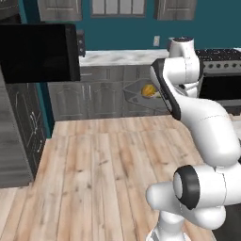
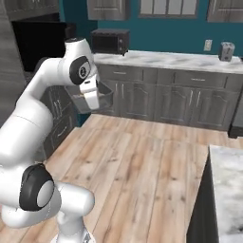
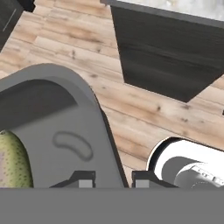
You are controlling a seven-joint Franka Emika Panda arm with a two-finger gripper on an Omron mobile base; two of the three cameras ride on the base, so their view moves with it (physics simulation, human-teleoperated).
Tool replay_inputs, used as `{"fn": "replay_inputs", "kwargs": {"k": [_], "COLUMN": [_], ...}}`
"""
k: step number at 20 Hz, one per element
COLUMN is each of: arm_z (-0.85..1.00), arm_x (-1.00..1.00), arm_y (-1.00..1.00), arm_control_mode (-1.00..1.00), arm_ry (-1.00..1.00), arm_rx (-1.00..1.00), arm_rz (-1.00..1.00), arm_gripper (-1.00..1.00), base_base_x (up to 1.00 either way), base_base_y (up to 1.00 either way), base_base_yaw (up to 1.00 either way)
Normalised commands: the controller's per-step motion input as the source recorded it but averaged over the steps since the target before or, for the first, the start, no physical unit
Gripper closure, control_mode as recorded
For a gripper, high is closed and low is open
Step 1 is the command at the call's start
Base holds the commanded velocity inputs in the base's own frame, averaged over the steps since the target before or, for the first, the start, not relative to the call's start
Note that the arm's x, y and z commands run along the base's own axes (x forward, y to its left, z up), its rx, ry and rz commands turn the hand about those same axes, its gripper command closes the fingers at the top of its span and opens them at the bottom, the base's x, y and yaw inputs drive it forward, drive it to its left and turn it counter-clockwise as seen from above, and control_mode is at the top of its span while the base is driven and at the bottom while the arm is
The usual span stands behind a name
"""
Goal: Place the tupperware containing the fish and squash meal in the microwave. Close the microwave door and press the start button to reheat the meal.
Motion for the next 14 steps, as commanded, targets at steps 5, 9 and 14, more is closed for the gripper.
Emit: {"fn": "replay_inputs", "kwargs": {"k": [5, 9, 14], "arm_z": [0.0, 0.0, 0.0], "arm_x": [0.0, 0.0, 0.0], "arm_y": [0.0, 0.0, 0.0], "arm_control_mode": [1.0, 1.0, 1.0], "arm_ry": [0.0, 0.0, 0.0], "arm_rx": [0.0, 0.0, 0.0], "arm_rz": [0.0, 0.0, 0.0], "arm_gripper": [1.0, 1.0, 1.0], "base_base_x": [1.0, 1.0, 1.0], "base_base_y": [-0.3, -0.51, -0.6], "base_base_yaw": [0.0, 0.08, 0.28]}}
